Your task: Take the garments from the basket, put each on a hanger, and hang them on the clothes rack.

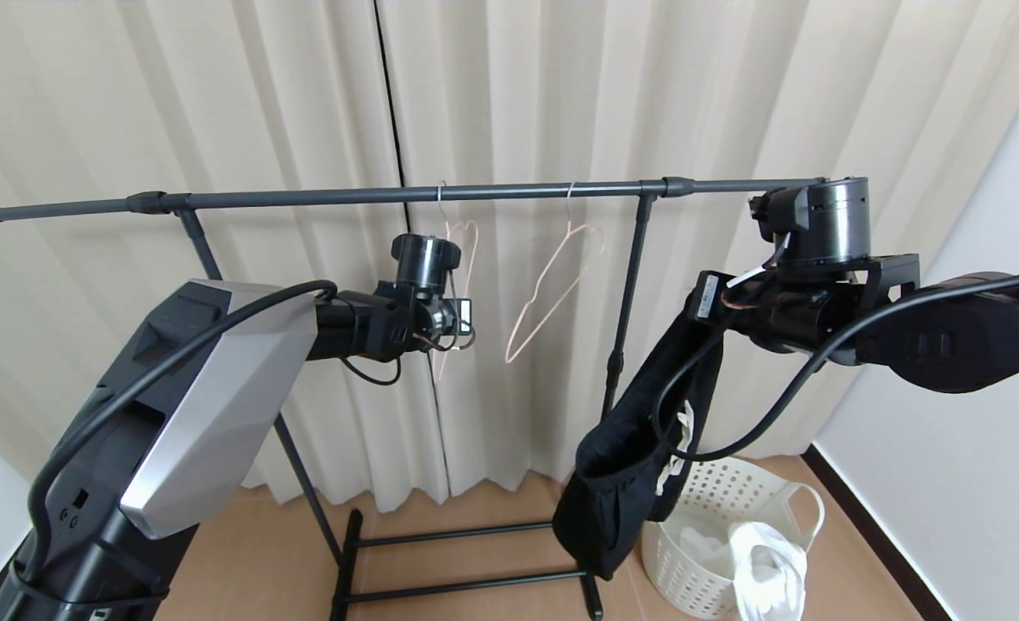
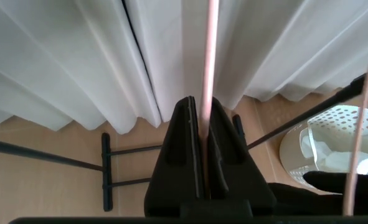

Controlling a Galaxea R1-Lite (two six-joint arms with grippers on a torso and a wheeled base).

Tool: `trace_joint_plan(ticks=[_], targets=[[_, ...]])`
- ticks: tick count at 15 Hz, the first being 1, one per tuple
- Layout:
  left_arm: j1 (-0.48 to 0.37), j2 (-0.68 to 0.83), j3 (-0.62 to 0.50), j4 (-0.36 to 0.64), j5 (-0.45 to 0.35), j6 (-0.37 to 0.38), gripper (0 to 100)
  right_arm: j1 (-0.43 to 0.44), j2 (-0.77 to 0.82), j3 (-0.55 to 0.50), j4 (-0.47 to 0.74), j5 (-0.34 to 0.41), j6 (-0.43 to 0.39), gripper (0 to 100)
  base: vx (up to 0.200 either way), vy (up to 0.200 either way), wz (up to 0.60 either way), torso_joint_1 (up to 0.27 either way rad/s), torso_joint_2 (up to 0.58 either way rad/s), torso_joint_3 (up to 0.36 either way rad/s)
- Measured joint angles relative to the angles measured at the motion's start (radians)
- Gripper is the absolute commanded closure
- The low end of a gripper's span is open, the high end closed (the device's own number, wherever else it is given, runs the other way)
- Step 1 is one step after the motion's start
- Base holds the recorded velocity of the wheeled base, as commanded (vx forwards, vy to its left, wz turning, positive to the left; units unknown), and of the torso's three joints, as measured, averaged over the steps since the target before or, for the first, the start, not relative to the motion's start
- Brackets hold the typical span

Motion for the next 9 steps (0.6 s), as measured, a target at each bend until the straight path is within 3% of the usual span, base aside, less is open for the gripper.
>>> trace_joint_plan(ticks=[9], targets=[[-0.012, -0.036, 0.002, -0.027, 0.010, -0.011, 100, 0.000, 0.000, 0.001, 0.000, 0.000, 0.000, 100, 0.000, 0.000, 0.00, 0.000, 0.00, 0.000]])
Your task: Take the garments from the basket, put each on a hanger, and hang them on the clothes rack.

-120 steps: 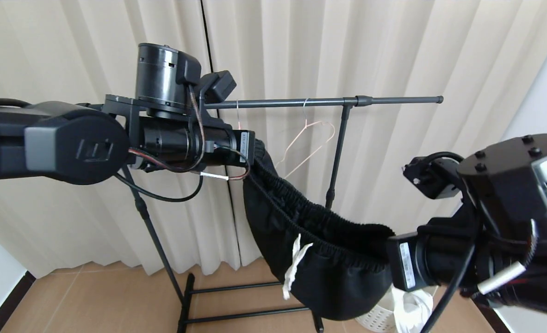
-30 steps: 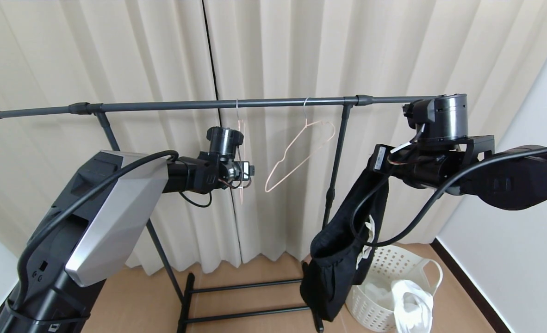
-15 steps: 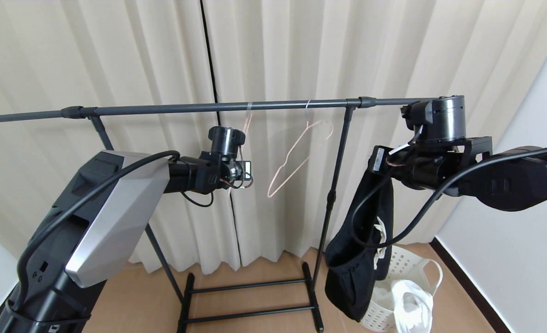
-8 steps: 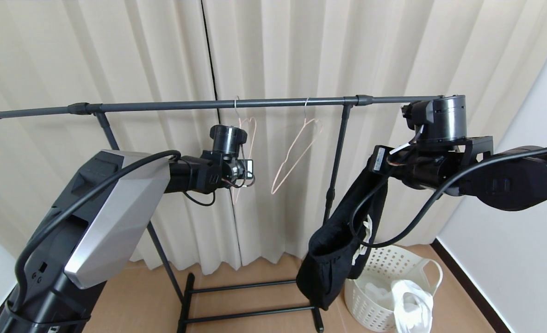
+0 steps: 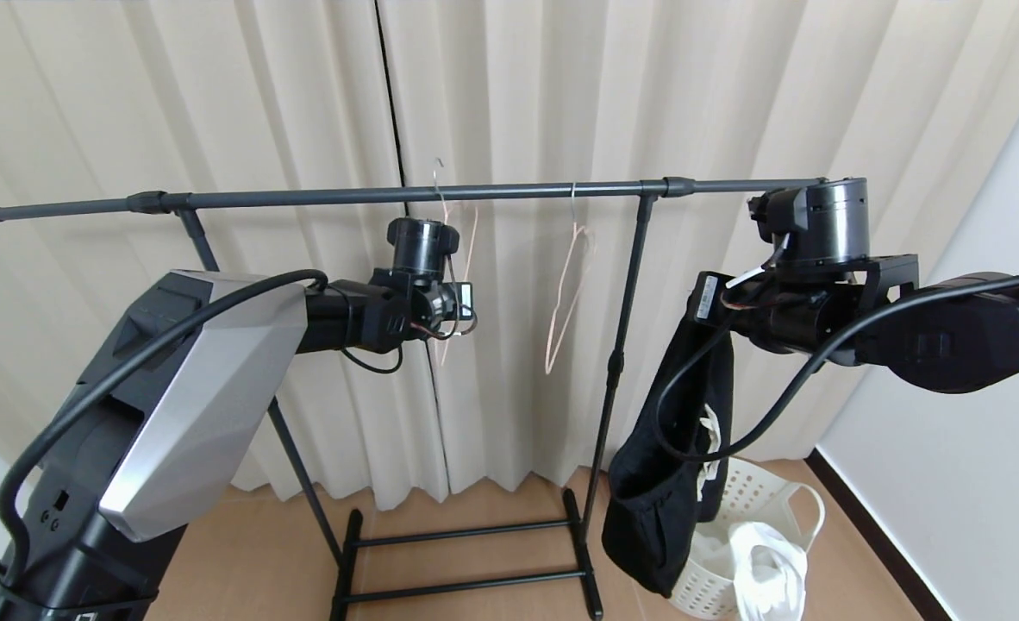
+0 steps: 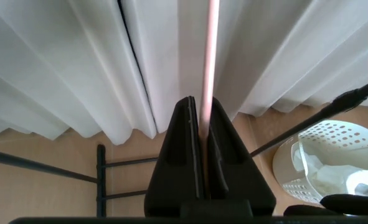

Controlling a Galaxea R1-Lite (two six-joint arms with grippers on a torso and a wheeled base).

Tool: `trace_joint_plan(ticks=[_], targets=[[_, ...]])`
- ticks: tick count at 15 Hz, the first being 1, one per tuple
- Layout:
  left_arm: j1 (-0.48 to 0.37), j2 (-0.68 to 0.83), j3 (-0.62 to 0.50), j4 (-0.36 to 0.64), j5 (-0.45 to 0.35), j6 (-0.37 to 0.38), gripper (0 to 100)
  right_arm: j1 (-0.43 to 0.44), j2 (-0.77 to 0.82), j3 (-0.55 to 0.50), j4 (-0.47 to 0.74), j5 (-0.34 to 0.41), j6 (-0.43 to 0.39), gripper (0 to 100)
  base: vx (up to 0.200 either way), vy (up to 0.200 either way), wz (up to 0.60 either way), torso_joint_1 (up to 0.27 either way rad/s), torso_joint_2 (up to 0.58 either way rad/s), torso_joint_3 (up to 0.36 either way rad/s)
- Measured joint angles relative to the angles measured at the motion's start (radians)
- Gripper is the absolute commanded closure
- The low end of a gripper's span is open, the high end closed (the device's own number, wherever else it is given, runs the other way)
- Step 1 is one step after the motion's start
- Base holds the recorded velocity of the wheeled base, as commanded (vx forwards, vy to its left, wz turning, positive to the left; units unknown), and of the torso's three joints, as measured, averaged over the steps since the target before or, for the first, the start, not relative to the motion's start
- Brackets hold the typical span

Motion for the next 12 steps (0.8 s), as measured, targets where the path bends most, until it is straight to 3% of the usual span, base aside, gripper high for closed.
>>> trace_joint_plan(ticks=[6, 12], targets=[[-0.046, -0.067, 0.057, 0.001, 0.021, -0.014, 100, 0.000, -0.005, 0.000, 0.000, 0.000, 0.000, 100, 0.000, 0.000, 0.00, 0.000, 0.00, 0.000], [-0.053, -0.181, 0.244, -0.003, 0.020, 0.003, 100, -0.006, -0.013, 0.001, 0.000, 0.000, 0.000, 100, 0.000, 0.000, 0.00, 0.000, 0.00, 0.000]])
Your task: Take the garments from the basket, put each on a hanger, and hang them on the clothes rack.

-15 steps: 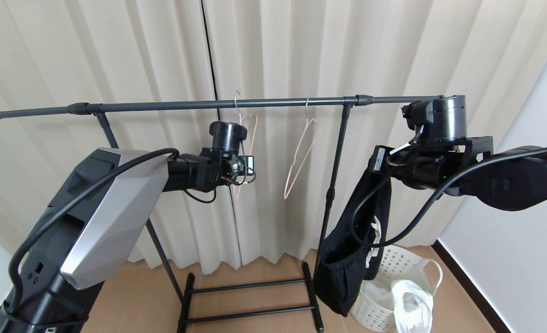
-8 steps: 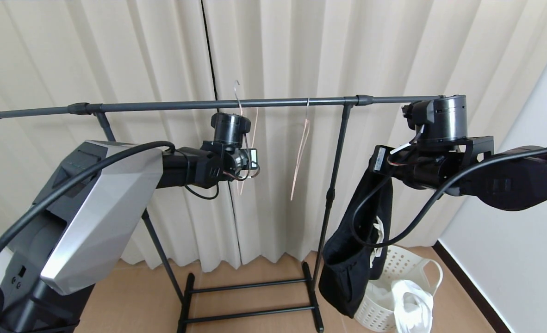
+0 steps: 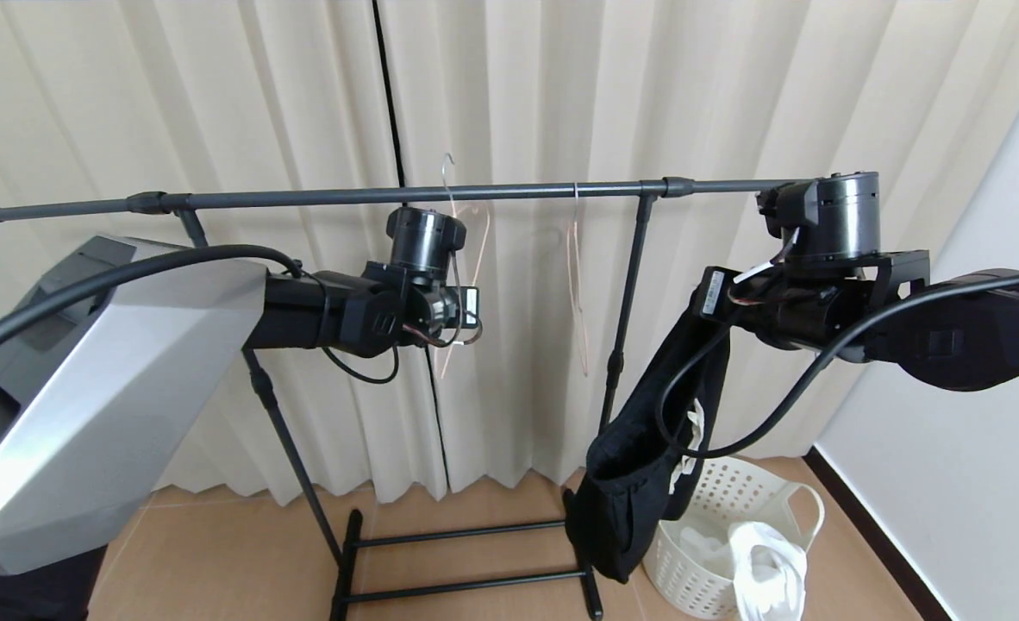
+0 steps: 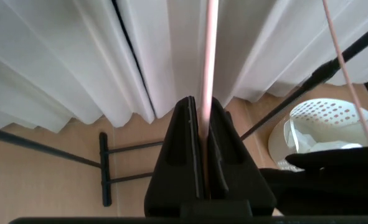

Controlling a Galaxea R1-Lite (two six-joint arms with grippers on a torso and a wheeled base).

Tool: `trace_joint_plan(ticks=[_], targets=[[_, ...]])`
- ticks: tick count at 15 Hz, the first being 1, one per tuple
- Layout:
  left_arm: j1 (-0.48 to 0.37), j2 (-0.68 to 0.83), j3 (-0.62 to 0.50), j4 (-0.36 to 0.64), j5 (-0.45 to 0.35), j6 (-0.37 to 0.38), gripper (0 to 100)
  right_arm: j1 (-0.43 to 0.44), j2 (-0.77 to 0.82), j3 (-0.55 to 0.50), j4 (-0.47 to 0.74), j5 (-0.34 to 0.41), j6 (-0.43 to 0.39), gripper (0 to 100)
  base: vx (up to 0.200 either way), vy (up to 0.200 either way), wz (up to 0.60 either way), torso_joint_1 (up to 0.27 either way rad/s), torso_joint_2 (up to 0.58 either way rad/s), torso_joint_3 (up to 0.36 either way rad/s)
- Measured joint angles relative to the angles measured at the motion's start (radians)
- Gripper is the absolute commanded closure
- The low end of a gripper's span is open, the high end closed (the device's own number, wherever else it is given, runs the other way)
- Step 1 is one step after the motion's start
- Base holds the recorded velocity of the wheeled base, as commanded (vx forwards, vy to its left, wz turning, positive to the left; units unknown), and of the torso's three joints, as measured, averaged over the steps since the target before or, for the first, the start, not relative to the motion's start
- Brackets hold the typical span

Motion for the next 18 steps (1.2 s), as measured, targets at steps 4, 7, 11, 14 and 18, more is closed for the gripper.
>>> trace_joint_plan(ticks=[4, 7, 11, 14, 18], targets=[[0.000, -0.081, 0.158, -0.091, -0.001, 0.052, 100, 0.000, -0.010, 0.000, 0.000, 0.000, 0.000, 100, 0.000, 0.000, 0.00, 0.000, 0.00, 0.000], [0.001, -0.163, 0.358, -0.221, -0.004, 0.112, 100, 0.000, -0.016, 0.001, 0.000, -0.011, -0.001, 100, 0.000, 0.000, 0.00, 0.000, 0.00, 0.000], [0.001, -0.310, 0.661, -0.409, -0.017, 0.198, 100, 0.002, -0.020, 0.006, 0.001, -0.034, -0.020, 100, 0.000, 0.000, 0.00, 0.000, 0.00, 0.000], [0.000, -0.434, 0.860, -0.511, -0.111, 0.241, 100, 0.001, -0.023, 0.010, 0.002, -0.056, -0.042, 100, 0.000, 0.000, 0.00, 0.000, 0.00, 0.000], [-0.003, -0.626, 1.076, -0.538, -0.350, 0.344, 100, 0.001, -0.031, 0.015, 0.013, -0.122, -0.094, 100, 0.000, 0.000, 0.00, 0.000, 0.00, 0.000]])
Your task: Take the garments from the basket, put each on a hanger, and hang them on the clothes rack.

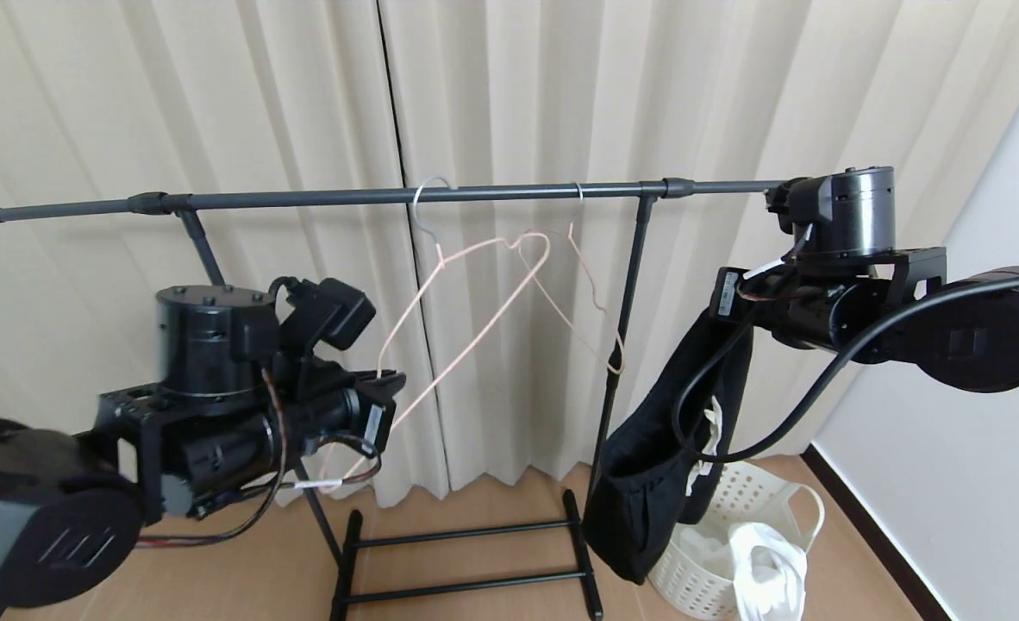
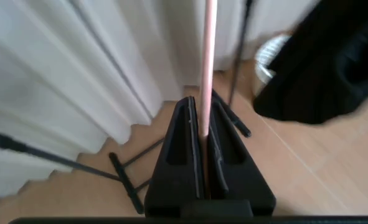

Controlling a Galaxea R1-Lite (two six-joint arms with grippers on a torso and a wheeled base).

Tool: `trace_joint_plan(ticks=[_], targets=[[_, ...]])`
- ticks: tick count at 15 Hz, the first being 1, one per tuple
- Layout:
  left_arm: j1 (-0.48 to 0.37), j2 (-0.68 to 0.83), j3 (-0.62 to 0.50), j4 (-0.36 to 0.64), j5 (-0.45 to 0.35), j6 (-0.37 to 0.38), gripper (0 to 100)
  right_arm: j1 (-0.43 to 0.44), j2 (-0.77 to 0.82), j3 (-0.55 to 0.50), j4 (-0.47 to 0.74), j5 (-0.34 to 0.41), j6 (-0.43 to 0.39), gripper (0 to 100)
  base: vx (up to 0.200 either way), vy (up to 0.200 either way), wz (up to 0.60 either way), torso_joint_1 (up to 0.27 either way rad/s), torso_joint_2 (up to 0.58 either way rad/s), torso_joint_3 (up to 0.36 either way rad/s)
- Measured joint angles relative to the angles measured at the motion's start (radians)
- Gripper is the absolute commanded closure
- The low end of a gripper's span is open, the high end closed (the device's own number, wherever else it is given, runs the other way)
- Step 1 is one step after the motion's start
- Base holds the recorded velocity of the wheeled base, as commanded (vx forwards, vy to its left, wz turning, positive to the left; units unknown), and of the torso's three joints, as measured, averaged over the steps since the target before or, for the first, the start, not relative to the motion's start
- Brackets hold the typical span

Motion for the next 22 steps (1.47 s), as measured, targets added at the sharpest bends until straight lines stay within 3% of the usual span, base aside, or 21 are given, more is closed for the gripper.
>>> trace_joint_plan(ticks=[3, 5, 14, 22], targets=[[-0.002, -0.103, 0.140, -0.003, -0.140, 0.157, 100, -0.001, 0.003, 0.008, -0.004, -0.075, -0.030, 100, 0.000, 0.000, 0.00, 0.000, 0.00, 0.000], [-0.016, -0.134, 0.192, -0.003, -0.179, 0.194, 100, -0.001, 0.006, 0.009, -0.005, -0.081, -0.032, 100, 0.000, 0.000, 0.00, 0.000, 0.00, 0.000], [-0.165, -0.133, 0.204, 0.003, -0.202, 0.191, 100, -0.007, 0.038, 0.005, -0.012, -0.079, -0.031, 100, 0.000, 0.000, 0.00, 0.000, 0.00, 0.000], [-0.187, -0.010, 0.082, 0.001, -0.198, 0.127, 100, 0.027, 0.034, 0.023, -0.012, -0.088, -0.026, 100, 0.000, 0.000, 0.00, 0.000, 0.00, 0.000]])
